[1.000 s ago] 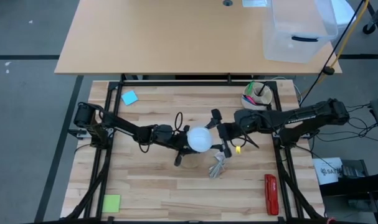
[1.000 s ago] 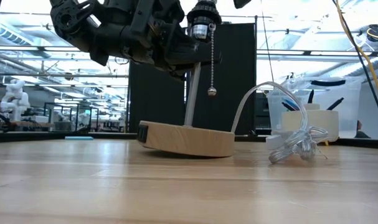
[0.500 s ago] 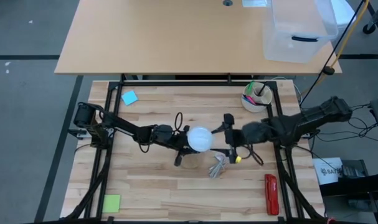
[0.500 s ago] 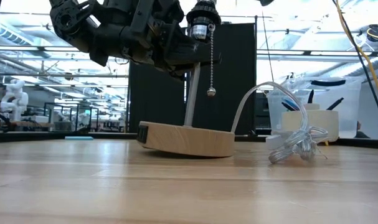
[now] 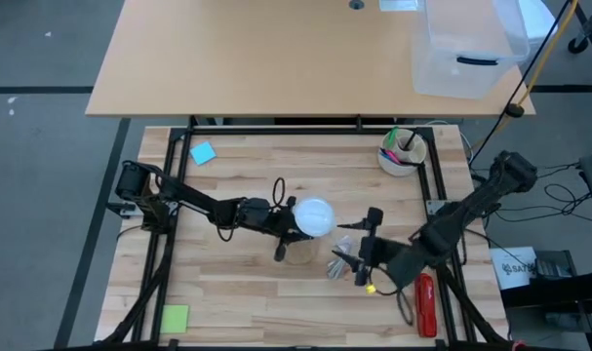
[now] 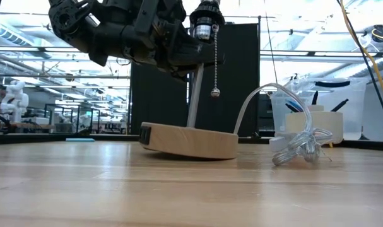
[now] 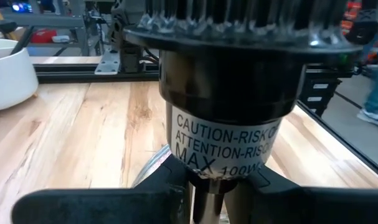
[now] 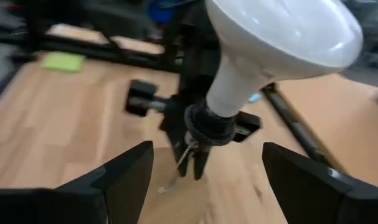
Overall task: Screw lightbulb
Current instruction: Remove the lightbulb from the lamp
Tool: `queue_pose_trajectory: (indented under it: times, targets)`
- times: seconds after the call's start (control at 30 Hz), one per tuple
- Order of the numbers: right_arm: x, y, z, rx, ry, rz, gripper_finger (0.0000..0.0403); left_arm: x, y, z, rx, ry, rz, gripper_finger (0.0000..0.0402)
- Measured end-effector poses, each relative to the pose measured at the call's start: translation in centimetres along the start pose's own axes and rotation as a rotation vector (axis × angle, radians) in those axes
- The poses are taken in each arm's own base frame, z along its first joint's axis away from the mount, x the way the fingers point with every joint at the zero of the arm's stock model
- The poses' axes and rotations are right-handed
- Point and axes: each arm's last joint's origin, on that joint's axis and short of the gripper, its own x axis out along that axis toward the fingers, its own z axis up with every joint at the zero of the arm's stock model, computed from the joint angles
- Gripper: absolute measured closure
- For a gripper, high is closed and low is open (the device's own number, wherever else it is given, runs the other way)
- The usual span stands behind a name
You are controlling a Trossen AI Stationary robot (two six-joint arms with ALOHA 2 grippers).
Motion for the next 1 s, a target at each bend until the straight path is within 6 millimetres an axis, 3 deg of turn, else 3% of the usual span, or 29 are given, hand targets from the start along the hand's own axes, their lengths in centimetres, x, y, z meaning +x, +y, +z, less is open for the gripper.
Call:
queue_pose_trajectory:
  times: [0.23,0.37,0.6,0.77,1.0]
  targets:
    - [2.9,3.0,-1.3,0.085,-0.071,-0.255,0.0108,0.1,-0.1,0.1,0.007,-0.017,0.093,0.0343]
    - [4.7,4.5,-1.9,0.138,-0.127,-0.372,0.0108,0.1,-0.5,0.2,0.006,-0.036,0.146,0.0374]
    - [7.1,7.0,-4.2,0.271,-0.182,-0.484,0.0111,0.1,-0.6,0.2,0.006,-0.037,0.170,0.0374]
    - [8.0,7.9,-5.2,0.346,-0.212,-0.511,0.0123,0.1,-0.6,0.2,0.006,-0.038,0.174,0.0374]
    - [8.5,7.6,-4.9,0.383,-0.232,-0.519,0.0132,0.1,-0.6,0.3,0.006,-0.040,0.180,0.0374]
